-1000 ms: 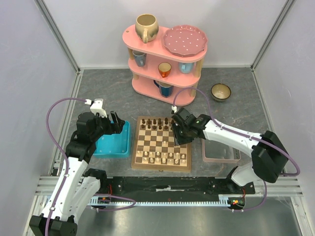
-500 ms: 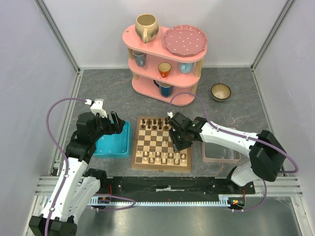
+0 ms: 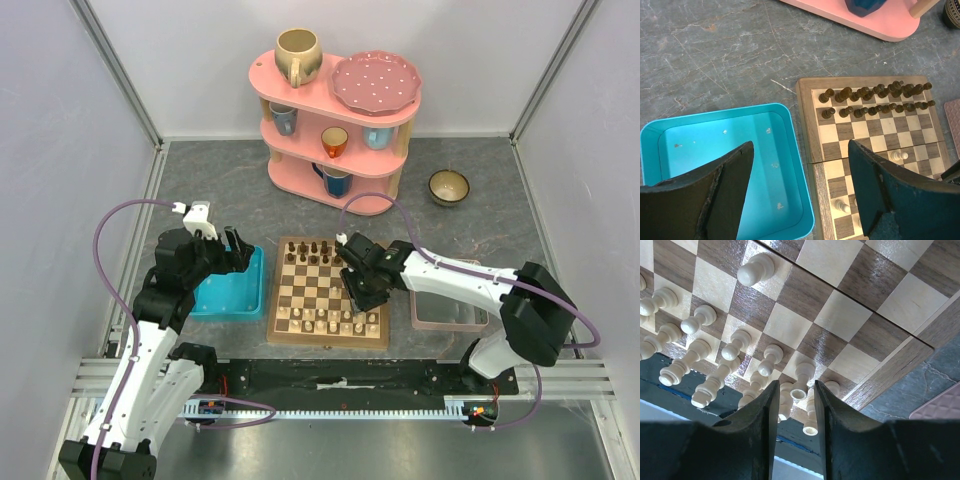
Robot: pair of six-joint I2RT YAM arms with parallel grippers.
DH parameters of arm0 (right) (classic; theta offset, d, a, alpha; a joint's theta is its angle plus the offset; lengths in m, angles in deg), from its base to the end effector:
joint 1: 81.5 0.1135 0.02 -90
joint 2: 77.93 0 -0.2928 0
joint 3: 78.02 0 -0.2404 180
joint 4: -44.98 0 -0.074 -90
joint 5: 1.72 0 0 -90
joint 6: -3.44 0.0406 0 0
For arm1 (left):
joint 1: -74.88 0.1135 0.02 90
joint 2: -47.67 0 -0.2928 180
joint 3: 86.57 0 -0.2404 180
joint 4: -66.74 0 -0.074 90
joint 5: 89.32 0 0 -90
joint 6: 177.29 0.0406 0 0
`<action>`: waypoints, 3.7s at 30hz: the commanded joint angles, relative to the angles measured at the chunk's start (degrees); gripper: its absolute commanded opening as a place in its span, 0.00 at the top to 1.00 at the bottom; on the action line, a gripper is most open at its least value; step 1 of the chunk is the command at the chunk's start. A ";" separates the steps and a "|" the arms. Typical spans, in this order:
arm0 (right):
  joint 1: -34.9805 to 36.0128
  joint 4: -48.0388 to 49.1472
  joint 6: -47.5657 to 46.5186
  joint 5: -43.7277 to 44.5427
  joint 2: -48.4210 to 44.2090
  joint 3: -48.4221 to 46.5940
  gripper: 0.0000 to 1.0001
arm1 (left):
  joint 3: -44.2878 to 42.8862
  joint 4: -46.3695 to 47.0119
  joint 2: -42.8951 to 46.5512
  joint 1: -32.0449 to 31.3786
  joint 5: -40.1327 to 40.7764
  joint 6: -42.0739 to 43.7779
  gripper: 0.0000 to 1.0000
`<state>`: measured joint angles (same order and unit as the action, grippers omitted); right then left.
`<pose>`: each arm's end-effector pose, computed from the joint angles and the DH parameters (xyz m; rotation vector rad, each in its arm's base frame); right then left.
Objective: Set up the chess pieces on the board
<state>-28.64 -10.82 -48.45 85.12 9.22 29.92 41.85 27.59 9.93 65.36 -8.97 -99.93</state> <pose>0.1643 0.2206 0.2351 -0.3882 2.8933 0.4068 0.1221 -0.0274 0.3015 0.0531 2.0297 -0.4147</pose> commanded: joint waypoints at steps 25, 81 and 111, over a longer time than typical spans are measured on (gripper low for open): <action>0.75 -7.51 1.44 8.51 -2.51 -10.32 0.87 | 0.12 2.71 1.26 -0.50 -0.55 2.10 0.18; 18.86 -1.02 5.13 5.44 26.05 -36.18 0.90 | -2.34 -2.56 -1.81 -0.24 11.23 -0.63 0.17; 18.94 0.91 5.93 6.23 28.16 -34.16 0.90 | -3.92 -6.43 -1.64 3.45 22.66 -4.14 0.17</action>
<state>-10.00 -11.30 -43.03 90.15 36.54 -4.72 40.32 20.80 8.05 68.44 12.43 -102.44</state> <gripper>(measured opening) 0.208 0.829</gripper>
